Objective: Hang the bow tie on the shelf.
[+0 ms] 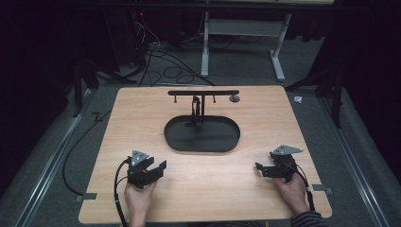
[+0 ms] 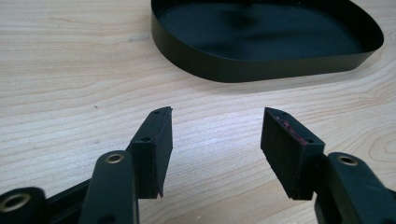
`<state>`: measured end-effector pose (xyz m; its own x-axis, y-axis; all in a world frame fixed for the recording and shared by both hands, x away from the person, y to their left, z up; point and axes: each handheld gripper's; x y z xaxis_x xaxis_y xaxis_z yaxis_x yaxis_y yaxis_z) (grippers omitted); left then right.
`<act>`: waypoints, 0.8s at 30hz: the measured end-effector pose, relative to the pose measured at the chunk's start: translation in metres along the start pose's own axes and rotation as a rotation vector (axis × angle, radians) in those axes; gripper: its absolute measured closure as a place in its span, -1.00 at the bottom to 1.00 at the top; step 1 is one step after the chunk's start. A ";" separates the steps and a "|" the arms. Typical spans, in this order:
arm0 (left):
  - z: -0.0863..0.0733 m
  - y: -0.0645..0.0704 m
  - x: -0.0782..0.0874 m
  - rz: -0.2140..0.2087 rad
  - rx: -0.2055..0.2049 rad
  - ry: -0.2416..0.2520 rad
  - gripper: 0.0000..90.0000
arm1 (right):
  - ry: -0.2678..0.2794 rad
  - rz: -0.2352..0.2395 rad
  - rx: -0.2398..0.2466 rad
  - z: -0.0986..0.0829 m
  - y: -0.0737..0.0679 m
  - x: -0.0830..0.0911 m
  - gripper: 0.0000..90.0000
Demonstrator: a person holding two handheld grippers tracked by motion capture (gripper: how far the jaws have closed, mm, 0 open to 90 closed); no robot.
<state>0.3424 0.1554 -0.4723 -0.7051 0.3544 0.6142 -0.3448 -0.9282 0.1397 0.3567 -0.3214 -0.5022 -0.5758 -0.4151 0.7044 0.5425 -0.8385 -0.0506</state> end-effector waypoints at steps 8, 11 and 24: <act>-0.004 0.001 -0.009 0.013 -0.001 -0.016 -0.02 | 0.000 0.000 0.001 0.000 0.000 0.000 -0.54; -0.004 0.002 -0.011 0.016 -0.010 -0.022 -0.02 | -0.002 0.000 0.000 0.000 0.000 0.000 -0.54; -0.006 0.004 -0.025 0.050 -0.039 -0.035 -0.03 | 0.000 0.000 0.000 0.000 0.000 0.000 -0.54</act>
<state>0.3556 0.1436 -0.4919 -0.7002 0.3031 0.6465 -0.3345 -0.9392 0.0781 0.3568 -0.3215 -0.5022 -0.5758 -0.4148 0.7045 0.5427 -0.8385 -0.0501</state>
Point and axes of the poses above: each handheld gripper's, and its own axes: x roughly backward along the jaws, z roughly out of its top, y roughly to its right, and after that the axes turned 5 degrees about z, right-handed
